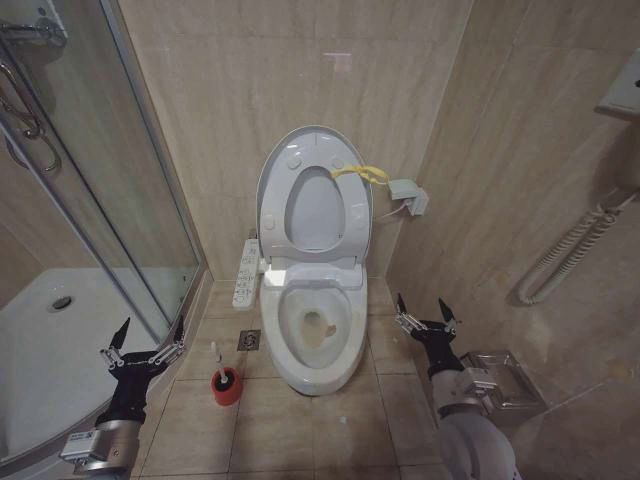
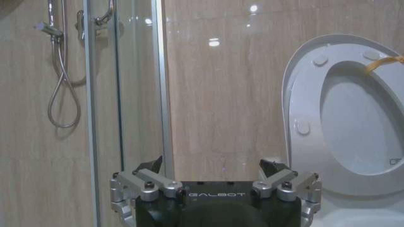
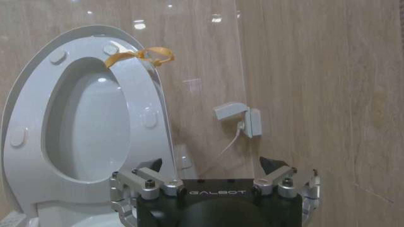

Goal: Open the toilet lid, clean the toilet bowl with a toilet brush, close the toilet lid, and flush.

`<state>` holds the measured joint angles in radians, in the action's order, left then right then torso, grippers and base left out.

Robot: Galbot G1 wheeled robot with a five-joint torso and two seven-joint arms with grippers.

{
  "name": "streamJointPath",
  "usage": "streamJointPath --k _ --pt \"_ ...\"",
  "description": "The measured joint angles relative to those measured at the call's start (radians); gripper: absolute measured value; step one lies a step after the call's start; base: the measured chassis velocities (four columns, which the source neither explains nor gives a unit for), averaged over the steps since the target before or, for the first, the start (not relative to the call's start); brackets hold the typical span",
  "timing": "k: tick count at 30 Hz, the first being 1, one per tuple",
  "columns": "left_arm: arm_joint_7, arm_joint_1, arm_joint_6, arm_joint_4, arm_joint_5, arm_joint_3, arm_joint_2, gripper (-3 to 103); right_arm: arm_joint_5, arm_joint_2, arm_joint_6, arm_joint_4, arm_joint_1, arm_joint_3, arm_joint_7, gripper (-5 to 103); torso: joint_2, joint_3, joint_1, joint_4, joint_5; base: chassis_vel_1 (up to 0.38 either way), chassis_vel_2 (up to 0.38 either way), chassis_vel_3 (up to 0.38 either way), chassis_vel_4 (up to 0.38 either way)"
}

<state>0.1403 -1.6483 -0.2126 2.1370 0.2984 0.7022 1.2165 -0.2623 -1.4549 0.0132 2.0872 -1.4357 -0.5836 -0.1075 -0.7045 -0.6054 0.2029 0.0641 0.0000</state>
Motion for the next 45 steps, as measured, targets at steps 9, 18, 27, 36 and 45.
streamJointPath --k 9,18,27,36,45 --pt "0.000 0.000 0.000 0.000 0.000 0.000 0.000 100 0.000 0.000 0.000 0.000 0.000 0.000 0.000 100 0.000 0.000 0.000 0.0000 0.0000 0.000 0.000 0.000 0.000" --pt "0.000 0.000 0.000 0.000 0.000 0.000 0.000 100 0.000 0.000 0.000 0.000 0.000 0.000 0.000 100 0.000 0.000 0.000 0.0000 0.0000 0.000 0.000 0.000 0.000" --pt "0.000 0.000 0.000 0.000 0.000 0.000 0.000 100 0.000 0.000 0.000 0.000 0.000 0.000 0.000 100 0.000 0.000 0.000 0.0000 0.0000 0.000 0.000 0.000 0.000" --pt "0.000 0.000 0.000 0.000 0.000 0.000 0.000 100 0.000 0.000 0.000 0.000 0.000 0.000 0.000 100 0.000 0.000 0.000 -0.0001 0.0000 0.000 0.000 0.000 0.000" --pt "0.000 0.000 0.000 0.000 0.000 0.000 0.000 100 0.000 0.000 0.000 0.000 0.000 0.000 0.000 100 0.000 0.000 0.000 0.0000 0.0000 0.000 0.000 0.000 0.000"
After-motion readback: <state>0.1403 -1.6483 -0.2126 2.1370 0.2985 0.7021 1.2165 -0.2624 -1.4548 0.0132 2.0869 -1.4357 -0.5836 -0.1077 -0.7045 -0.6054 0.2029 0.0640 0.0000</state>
